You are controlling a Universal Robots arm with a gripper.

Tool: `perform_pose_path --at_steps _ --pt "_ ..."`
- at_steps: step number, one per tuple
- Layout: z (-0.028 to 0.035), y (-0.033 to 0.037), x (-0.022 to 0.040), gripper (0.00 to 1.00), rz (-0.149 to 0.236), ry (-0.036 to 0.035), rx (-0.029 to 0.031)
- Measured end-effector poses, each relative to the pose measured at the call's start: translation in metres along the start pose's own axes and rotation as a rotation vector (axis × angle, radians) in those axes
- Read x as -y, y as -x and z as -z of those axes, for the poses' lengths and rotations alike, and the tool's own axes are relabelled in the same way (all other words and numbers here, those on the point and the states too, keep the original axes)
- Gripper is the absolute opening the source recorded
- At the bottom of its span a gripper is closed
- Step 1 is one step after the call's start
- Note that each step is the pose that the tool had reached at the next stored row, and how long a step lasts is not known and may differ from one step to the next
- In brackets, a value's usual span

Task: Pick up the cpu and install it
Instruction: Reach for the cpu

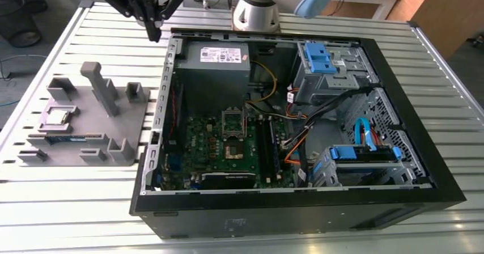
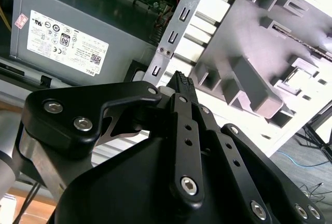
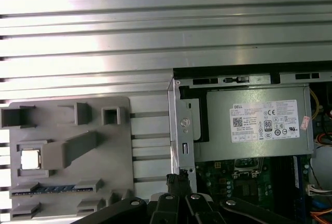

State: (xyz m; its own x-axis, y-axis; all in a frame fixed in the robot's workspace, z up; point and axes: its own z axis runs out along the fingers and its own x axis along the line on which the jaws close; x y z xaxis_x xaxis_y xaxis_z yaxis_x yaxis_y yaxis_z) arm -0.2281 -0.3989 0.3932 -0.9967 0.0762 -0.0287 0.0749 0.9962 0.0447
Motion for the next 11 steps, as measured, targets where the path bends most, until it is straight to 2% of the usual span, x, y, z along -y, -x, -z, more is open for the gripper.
perform_pose_path --at_steps 11 --pt "0.0002 -0.0054 0.0004 0.11 0.0 0.0 0.0001"
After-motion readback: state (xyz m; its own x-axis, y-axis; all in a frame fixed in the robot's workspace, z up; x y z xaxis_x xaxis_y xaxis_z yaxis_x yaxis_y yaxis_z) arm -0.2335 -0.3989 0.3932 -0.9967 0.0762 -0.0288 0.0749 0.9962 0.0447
